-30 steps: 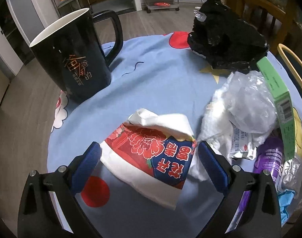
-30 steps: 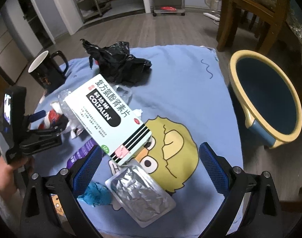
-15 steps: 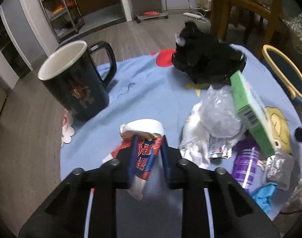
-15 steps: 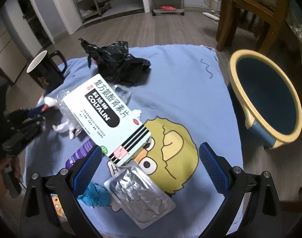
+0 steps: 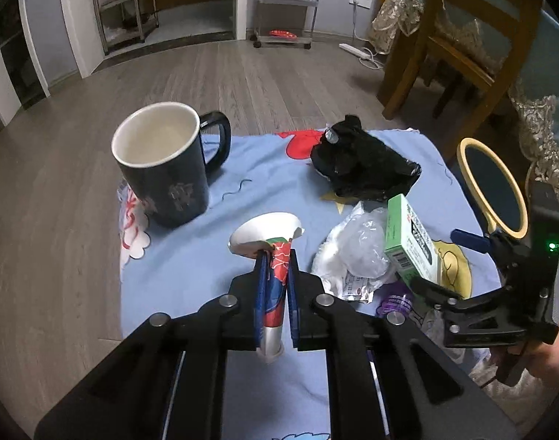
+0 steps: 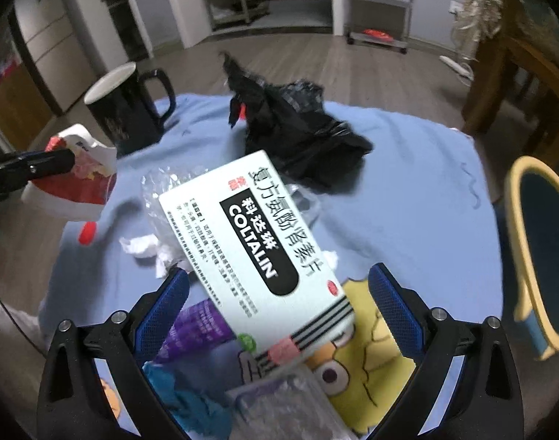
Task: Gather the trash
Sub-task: 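Grasp the red-and-white paper wrapper with the left tool while the right grasps the medicine box, then carry the wrapper and white-and-green medicine box over the bin and open both tools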
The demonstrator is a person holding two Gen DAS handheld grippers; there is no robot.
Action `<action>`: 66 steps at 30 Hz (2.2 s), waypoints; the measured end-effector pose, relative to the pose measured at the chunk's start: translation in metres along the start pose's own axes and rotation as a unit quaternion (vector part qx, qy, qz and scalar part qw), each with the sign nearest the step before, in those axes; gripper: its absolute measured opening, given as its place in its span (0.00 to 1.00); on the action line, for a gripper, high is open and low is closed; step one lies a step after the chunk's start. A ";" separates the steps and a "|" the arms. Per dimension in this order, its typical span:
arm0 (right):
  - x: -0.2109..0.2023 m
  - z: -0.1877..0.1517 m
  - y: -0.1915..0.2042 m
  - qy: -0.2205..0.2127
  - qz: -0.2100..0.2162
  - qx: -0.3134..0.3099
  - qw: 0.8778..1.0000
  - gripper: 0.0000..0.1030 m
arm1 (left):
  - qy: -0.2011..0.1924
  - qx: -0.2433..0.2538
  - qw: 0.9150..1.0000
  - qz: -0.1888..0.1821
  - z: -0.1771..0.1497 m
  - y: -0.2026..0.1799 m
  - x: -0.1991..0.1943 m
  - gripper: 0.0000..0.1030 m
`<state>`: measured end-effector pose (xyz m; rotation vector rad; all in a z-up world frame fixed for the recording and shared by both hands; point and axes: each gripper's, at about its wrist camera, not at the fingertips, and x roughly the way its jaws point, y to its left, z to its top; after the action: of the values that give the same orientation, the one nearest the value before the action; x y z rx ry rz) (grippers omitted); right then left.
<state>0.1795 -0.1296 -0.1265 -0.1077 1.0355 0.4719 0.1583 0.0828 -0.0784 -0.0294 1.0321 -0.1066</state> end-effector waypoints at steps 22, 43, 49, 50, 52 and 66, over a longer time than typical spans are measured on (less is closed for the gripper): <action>-0.034 0.004 -0.019 0.001 -0.078 0.001 0.997 0.19 | -0.044 0.059 0.997 0.023 0.008 -0.028 -0.027 0.09; -0.217 -0.007 -0.129 -0.093 -0.118 0.109 0.983 0.19 | -0.151 0.162 0.973 -0.061 0.035 -0.160 -0.126 0.09; -0.211 -0.024 -0.179 -0.094 -0.122 0.174 0.973 0.19 | -0.135 0.187 0.969 -0.092 0.040 -0.208 -0.107 0.09; -0.210 -0.026 -0.185 -0.095 -0.118 0.182 0.971 0.19 | -0.132 0.190 0.968 -0.096 0.041 -0.215 -0.102 0.09; -0.204 -0.030 -0.209 -0.094 -0.101 0.218 0.966 0.19 | -0.125 0.199 0.966 -0.106 0.042 -0.230 -0.094 0.09; -0.183 -0.051 -0.281 -0.086 -0.111 0.336 0.931 0.19 | -0.085 0.267 0.951 -0.129 0.044 -0.317 -0.027 0.09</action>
<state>0.1814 -0.4567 -0.0352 0.4196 0.9488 -0.0952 0.1586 -0.2307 -0.0098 0.3148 0.7963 -0.6102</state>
